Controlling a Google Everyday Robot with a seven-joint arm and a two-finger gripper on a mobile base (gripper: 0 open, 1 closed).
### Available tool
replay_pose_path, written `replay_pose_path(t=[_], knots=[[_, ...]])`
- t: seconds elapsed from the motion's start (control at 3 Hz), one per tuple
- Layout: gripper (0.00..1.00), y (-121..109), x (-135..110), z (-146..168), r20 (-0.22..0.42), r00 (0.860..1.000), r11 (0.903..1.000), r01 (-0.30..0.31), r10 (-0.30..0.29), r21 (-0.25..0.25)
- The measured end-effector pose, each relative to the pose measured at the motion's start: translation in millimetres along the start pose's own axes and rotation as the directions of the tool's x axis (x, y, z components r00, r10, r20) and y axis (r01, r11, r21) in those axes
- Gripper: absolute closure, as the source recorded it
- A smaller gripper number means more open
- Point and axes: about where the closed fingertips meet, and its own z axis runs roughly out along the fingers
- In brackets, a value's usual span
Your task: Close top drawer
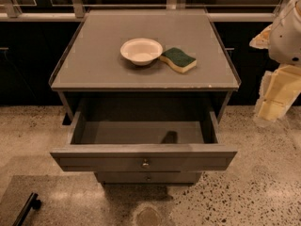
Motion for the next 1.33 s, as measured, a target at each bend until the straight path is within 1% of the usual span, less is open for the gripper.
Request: replay_pose_path(t=[0.33, 0.67, 1.0, 1.33], knots=[[0.00, 0, 0, 0, 0.000, 1.000, 1.0000, 0.000, 0.000, 0.000], [0.00, 20, 0, 9, 0.039, 0.999, 0.9996, 0.028, -0.028, 0.000], [0.00, 59, 1, 71, 0.180, 0.982, 0.9956, 0.065, -0.052, -0.067], [0.00, 103, 10, 158, 0.339, 0.938, 0.9853, -0.008, 0.066, -0.171]])
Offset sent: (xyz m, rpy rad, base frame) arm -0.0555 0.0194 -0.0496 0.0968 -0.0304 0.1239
